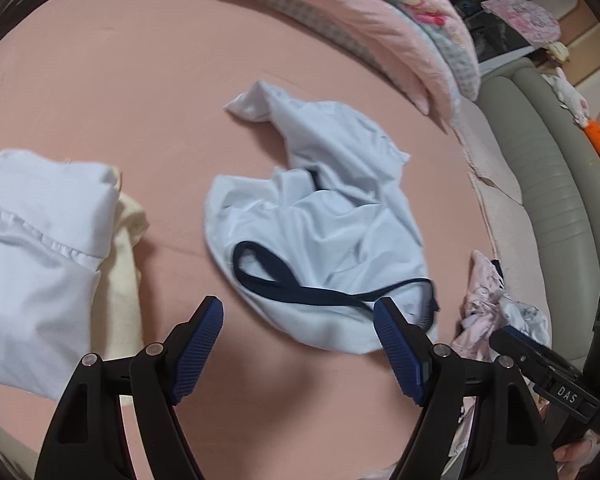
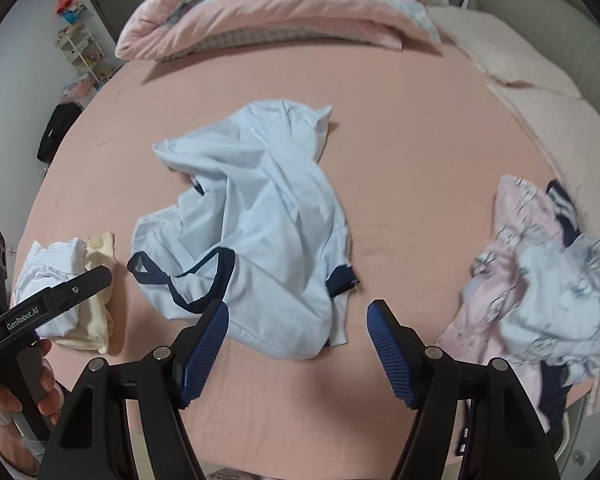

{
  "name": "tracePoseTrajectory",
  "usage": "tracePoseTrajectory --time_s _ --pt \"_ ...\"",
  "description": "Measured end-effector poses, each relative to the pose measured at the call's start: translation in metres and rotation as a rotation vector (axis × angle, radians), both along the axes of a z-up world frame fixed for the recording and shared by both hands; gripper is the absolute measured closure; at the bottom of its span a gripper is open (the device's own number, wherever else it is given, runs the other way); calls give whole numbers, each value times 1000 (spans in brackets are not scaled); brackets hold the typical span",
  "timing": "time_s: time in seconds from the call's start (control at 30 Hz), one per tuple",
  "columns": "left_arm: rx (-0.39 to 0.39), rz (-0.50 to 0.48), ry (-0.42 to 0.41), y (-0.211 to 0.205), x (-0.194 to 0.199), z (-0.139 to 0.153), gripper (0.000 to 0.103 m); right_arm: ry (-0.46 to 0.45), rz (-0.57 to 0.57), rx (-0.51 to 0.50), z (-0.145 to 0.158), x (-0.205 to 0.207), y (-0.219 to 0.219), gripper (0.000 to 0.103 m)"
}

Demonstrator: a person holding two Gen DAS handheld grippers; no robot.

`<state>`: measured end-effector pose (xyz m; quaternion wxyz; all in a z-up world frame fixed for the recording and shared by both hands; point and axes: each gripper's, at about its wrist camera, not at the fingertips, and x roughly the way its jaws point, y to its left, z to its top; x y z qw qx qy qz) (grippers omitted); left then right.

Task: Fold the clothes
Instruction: 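Move both open tools to the shirt's navy-trimmed hem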

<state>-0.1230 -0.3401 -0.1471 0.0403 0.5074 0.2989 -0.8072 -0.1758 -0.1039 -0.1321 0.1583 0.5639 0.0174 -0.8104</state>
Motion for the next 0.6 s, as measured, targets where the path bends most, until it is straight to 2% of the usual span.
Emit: tracePoseTrajectory --time_s 0.2,0.6 --pt "36 10 -44 -12 -10 -24 26 -55 -17 -32 -26 -9 -9 31" --pt "-23 -57 -137 -18 -36 -50 26 -140 -41 -47 -53 -32 -27 31"
